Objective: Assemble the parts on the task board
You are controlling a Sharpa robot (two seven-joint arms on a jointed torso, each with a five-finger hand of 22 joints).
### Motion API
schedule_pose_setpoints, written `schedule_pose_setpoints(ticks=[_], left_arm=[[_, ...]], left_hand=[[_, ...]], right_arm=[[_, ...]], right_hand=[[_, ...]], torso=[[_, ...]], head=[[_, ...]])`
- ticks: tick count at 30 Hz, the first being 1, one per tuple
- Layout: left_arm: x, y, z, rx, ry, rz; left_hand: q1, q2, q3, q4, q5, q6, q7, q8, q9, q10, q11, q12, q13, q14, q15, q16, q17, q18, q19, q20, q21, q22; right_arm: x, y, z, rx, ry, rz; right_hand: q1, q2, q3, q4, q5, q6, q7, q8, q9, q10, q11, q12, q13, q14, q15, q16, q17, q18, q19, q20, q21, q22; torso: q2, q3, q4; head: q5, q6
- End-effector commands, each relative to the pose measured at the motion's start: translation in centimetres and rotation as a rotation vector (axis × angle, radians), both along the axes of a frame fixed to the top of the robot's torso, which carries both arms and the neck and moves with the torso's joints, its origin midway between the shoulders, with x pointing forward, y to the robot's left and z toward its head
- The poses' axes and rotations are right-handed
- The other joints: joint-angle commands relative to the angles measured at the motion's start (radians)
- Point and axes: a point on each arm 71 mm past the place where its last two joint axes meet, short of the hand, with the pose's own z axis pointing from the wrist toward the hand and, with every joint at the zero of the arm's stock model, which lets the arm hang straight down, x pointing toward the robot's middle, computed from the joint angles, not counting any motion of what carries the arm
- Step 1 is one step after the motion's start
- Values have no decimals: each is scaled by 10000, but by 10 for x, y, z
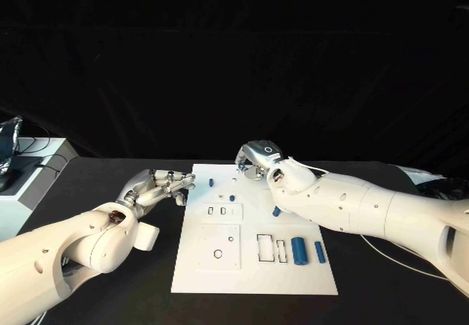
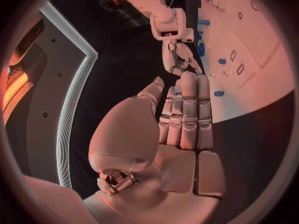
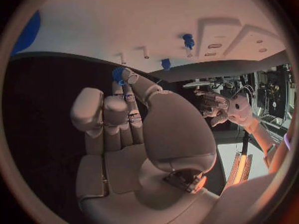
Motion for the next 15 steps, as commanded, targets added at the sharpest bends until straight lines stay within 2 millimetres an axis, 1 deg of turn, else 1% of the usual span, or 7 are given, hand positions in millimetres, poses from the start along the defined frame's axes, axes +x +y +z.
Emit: schedule_pose_setpoints(ticks=[1,5,6,7,9,15], left_arm=[[-1,-2,1,-91,-26,-195],[-1,-2,2,-89,-29,-189],[-1,-2,2,-89,-30,-189],[-1,-2,2,-89,-31,-189],[-2,-2,2,-91,-32,-192],[-2,-1,2,-90,-34,-190]], left_hand=[[-34,36,12,30,11,-58,9,-29,-5,-67,1,13,4,-90,-9,58,-9,82,-47,9,57,13],[-34,36,12,30,11,-58,9,-29,-5,-67,1,13,4,-90,-9,58,-9,82,-47,9,57,13],[-34,36,12,30,11,-58,9,-29,-5,-67,1,13,4,-90,-9,58,-9,82,-47,9,57,13],[-34,36,12,30,11,-58,9,-29,-5,-67,1,13,4,-90,-9,58,-9,82,-47,9,57,13],[-34,36,12,30,11,-58,9,-29,-5,-67,1,13,4,-90,-9,58,-9,82,-47,9,57,13],[-32,33,18,22,11,-60,10,-29,-5,-79,6,12,4,-99,-7,100,-45,88,-59,13,86,13]], right_arm=[[0,1,-1,-90,-200,19],[1,3,-2,-115,-173,31],[1,3,-2,-129,-155,33],[1,4,-3,-142,-139,36],[1,5,-3,-159,-119,42],[3,5,-4,-232,-45,-11]], right_hand=[[266,330,-1,-37,50,45,-4,-38,5,654,-352,74,54,63,-26,-60,7,208,231,14,-78,153],[266,330,-1,-37,50,45,-4,-38,5,654,-352,74,54,63,-26,-60,7,208,231,14,-78,153],[267,328,-8,-35,82,51,-4,-37,8,654,-346,107,59,67,-12,-94,-22,203,358,4,-326,446],[267,328,-8,-35,82,51,-4,-37,8,654,-346,107,59,67,-12,-94,-22,203,358,4,-326,446],[267,328,-8,-35,82,51,-4,-37,8,654,-346,107,59,67,-12,-94,-22,203,358,4,-326,446],[267,328,-8,-35,82,51,-4,-37,8,654,-346,107,59,67,-12,-94,-22,203,358,4,-326,446]], torso=[[35,-36,60],[54,-56,89],[62,-61,95],[66,-66,99],[68,-69,106],[108,-66,126]], head=[[-21,6],[-30,8],[-33,12],[-37,12],[-45,8],[-49,61]])
